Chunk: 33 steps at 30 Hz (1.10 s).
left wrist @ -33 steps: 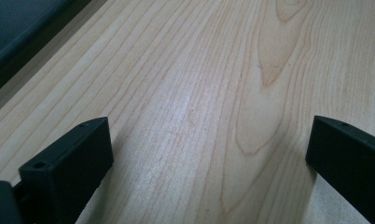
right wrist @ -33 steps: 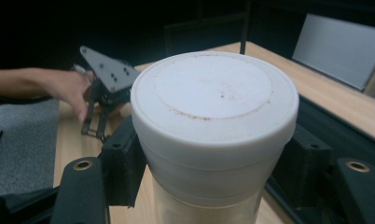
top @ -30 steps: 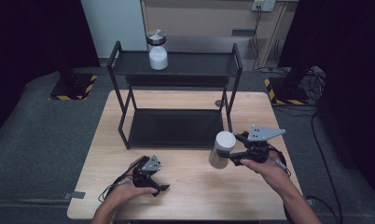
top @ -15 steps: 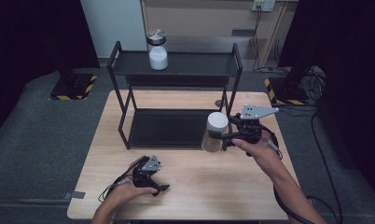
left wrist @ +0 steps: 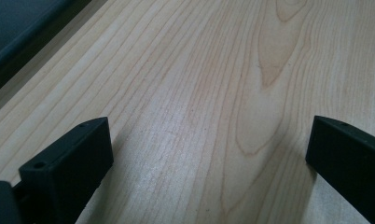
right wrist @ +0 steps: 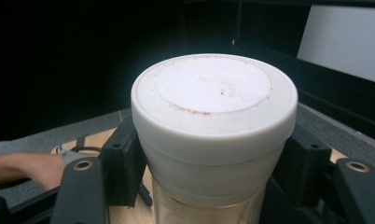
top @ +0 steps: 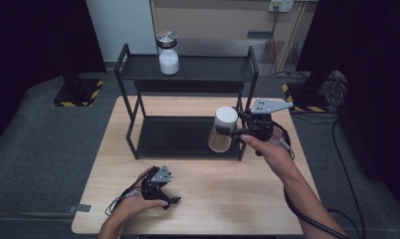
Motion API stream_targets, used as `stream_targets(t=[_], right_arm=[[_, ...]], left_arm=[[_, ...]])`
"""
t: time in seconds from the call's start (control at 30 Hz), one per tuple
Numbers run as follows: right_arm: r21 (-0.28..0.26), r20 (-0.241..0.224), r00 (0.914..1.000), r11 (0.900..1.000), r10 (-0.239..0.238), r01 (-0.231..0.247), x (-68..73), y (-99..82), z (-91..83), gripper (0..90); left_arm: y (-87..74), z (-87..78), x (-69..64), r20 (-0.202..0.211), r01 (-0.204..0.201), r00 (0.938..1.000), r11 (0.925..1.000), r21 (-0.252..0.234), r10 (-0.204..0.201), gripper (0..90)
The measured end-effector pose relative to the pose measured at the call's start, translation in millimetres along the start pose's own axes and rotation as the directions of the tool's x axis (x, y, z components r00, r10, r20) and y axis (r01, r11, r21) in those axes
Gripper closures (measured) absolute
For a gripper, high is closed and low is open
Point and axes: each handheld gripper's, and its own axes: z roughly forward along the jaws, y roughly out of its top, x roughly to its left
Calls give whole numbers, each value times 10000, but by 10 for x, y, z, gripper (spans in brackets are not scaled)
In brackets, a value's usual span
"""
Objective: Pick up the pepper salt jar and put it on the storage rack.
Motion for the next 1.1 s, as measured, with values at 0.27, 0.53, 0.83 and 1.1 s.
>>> stream_targets(t=[0.27,0.53,0.83,1.1], right_arm=[[-298,204,9998,9996,36,-29,-1,105,5,352],[-277,228,9997,9995,-120,127,7,265,38,352],[-233,178,9995,9994,-262,266,15,431,94,352],[-118,-39,9984,9984,-555,555,-7,660,126,352]], left_arm=[[0,0,0,2,1,10000,10000,-2,-1,0],[0,0,1,3,1,10000,10000,0,-1,0],[0,0,1,6,3,10000,10000,-2,-3,0],[-3,2,1,13,25,10000,10000,-17,-25,0]])
